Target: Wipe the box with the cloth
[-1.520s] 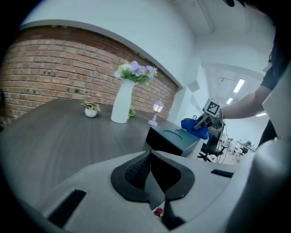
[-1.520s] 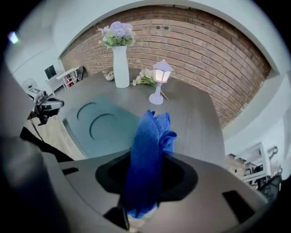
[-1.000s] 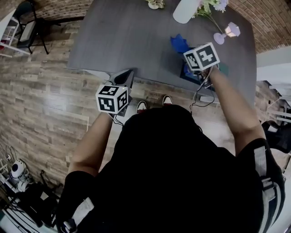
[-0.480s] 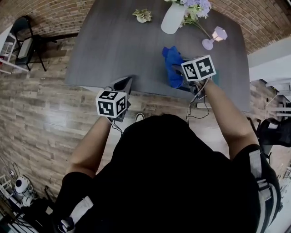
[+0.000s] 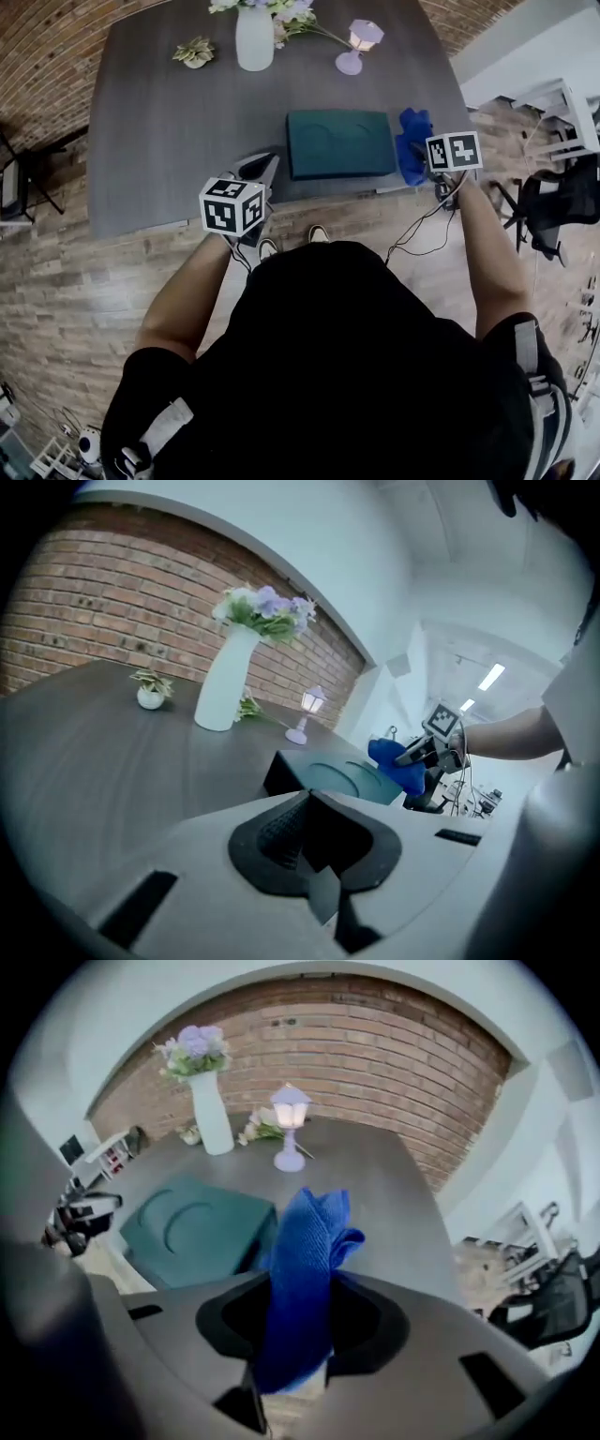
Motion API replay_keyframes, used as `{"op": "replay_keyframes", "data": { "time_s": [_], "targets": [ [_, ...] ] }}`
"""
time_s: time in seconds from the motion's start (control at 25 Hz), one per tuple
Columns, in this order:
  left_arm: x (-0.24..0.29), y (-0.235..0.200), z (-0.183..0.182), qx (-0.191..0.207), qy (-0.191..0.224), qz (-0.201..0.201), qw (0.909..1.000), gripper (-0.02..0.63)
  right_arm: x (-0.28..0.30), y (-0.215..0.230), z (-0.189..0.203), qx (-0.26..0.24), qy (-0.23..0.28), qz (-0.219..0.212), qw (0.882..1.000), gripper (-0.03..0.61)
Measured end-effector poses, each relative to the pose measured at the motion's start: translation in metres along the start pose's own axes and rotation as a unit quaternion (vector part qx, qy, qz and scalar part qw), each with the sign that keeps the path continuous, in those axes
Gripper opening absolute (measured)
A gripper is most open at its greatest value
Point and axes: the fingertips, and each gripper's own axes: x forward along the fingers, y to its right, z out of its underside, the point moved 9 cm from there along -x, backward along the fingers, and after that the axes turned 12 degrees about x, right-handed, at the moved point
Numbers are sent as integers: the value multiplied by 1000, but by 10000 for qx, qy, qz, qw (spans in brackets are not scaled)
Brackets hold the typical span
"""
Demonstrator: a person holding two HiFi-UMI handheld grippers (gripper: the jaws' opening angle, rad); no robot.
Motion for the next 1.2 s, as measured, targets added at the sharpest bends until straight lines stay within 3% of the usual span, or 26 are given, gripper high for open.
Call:
{"op": "replay_keyframes", "data": {
  "time_s": [0.12,0.24,0.36,0.6,0.76,0.92,1.04,1.12,1.2],
  "targets": [
    [17,9,-6,11,13,115,9999,11,-15,53,23,231,-152,707,9971,149],
    [23,12,-5,-82,-3,124,9999,11,-27,68,26,443,-8,781,9960,149],
    [20,12,-2,-106,0,40,9999,11,-28,42,8,113,199,660,9976,149],
    [-15,4,9,-242,112,-314,9992,11,1,-80,-17,-496,136,-430,9978,149],
    [-53,-5,22,-356,185,-601,9974,11,16,-175,-10,-1164,31,-1000,9881,149],
    [-97,-12,46,-481,167,-948,9942,11,18,-263,-7,-1784,102,-1640,9701,149],
    [-121,-13,56,-512,170,-1263,9905,11,8,-320,1,-2133,128,-2403,9469,149],
    [-135,-8,59,-476,217,-1404,9887,11,-1,-343,9,-2367,176,-2848,9287,149],
    [-143,-3,60,-462,249,-1538,9867,11,-9,-344,8,-2488,324,-2969,9214,149]
  ]
}}
